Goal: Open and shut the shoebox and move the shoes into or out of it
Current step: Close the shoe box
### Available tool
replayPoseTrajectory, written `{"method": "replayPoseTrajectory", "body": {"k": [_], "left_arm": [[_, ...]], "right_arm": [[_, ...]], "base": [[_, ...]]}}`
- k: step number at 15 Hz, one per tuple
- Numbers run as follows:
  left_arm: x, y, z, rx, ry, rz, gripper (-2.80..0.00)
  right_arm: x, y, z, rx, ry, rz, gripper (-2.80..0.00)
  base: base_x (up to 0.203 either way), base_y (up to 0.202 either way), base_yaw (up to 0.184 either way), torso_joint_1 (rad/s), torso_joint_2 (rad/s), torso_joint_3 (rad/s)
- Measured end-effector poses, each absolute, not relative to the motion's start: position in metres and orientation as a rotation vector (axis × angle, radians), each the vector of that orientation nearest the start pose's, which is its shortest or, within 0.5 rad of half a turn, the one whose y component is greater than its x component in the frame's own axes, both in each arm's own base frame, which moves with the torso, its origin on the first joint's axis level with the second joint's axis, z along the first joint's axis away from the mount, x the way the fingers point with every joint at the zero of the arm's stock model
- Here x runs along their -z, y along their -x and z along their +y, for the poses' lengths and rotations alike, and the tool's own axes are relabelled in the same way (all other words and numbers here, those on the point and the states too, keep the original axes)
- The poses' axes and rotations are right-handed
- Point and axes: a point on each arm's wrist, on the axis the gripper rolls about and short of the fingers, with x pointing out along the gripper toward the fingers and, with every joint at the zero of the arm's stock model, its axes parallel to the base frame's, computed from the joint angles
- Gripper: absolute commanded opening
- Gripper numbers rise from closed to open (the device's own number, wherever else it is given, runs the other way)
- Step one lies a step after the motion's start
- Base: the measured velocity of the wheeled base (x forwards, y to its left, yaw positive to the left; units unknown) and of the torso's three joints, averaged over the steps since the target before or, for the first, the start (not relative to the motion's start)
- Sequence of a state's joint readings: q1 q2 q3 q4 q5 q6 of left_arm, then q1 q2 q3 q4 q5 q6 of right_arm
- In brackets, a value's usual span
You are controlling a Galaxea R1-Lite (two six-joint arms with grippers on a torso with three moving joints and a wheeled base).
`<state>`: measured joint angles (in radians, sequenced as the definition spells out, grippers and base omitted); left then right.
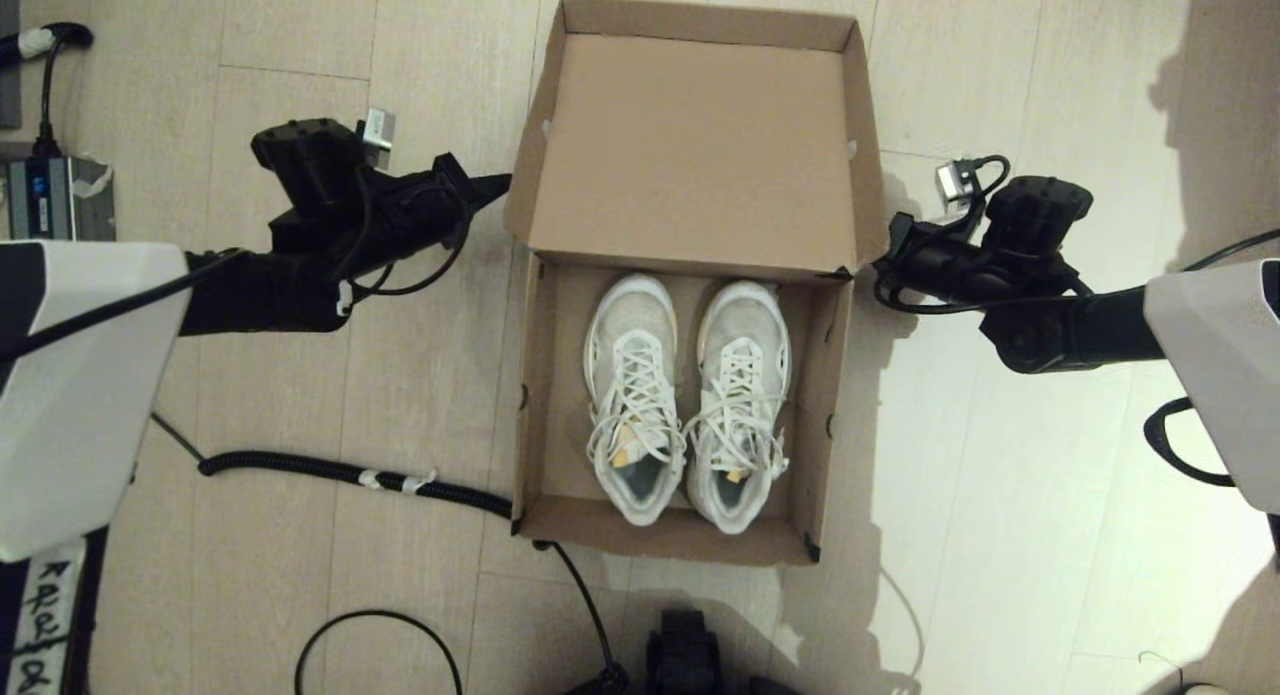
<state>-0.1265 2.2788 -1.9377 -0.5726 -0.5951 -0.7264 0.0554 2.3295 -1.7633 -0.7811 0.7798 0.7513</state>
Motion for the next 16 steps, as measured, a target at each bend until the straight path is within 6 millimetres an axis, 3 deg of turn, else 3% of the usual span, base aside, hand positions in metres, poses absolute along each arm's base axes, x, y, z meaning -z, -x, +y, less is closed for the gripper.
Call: {"method": "replayPoseTrajectory", "body": {"k": [8, 16], "left_arm": [[-0.252, -0.48, -0.088, 0.8, 0.643, 0.043, -2.8], [-0.252, -0.481, -0.099, 0.873, 0.778, 0.011, -2.8]], "right_arm": [[-0.22, -0.485, 0.054, -0.899, -0.626, 0.099, -2.8], [-0.224, -0.487, 0.055, -0.913, -0.653, 0.098, -2.8]], "base": [[0.0, 0.0, 0.0, 0.0, 0.0, 0.0], [0.0, 0.0, 0.0, 0.0, 0.0, 0.0]]}}
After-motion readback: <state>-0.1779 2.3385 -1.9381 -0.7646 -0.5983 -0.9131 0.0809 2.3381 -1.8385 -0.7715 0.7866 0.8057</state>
